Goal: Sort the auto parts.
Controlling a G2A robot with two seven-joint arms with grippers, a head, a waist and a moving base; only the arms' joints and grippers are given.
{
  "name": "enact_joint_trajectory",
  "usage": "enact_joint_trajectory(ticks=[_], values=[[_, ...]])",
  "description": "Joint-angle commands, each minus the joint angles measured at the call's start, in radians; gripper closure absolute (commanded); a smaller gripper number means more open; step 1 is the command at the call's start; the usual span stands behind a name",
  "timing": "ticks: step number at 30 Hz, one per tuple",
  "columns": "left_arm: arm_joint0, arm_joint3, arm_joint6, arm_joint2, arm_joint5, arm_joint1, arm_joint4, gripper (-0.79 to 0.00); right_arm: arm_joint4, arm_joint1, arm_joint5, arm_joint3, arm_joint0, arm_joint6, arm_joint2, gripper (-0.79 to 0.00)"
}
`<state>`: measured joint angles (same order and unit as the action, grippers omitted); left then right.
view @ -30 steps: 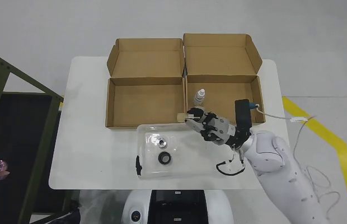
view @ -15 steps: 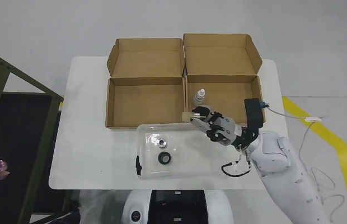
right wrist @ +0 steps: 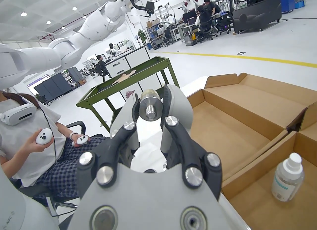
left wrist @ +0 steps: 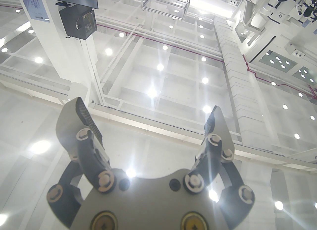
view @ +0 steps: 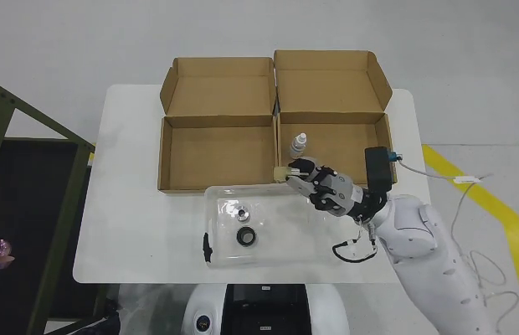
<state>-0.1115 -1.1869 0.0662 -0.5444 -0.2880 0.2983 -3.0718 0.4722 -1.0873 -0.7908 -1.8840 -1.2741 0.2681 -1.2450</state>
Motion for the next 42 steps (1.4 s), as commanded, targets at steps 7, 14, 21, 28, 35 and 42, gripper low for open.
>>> enact_joint_trajectory(ticks=[7, 14, 21, 28, 35, 42], values=[[0.000, 0.000, 0.000, 0.000, 0.000, 0.000, 0.000, -0.785, 0.115, 0.004, 0.002, 0.011, -0.003, 0.042, -0.001, 0.000], [0.000, 0.000, 0.000, 0.000, 0.000, 0.000, 0.000, -0.785, 0.245, 0.011, 0.036, 0.034, -0.023, 0.055, -0.036, 0.000], [0.000, 0.000, 0.000, 0.000, 0.000, 0.000, 0.000, -0.785, 0.335, 0.020, 0.088, 0.071, -0.046, 0.046, -0.105, 0.000], [0.000, 0.000, 0.000, 0.000, 0.000, 0.000, 0.000, -0.785, 0.407, 0.027, 0.142, 0.097, -0.025, 0.087, -0.142, 0.000], [0.000, 0.000, 0.000, 0.000, 0.000, 0.000, 0.000, -0.785, 0.482, 0.026, 0.197, 0.152, 0.065, 0.166, -0.116, 0.000], [0.000, 0.000, 0.000, 0.000, 0.000, 0.000, 0.000, -0.785, 0.572, 0.018, 0.257, 0.232, 0.147, 0.219, -0.048, 0.000]])
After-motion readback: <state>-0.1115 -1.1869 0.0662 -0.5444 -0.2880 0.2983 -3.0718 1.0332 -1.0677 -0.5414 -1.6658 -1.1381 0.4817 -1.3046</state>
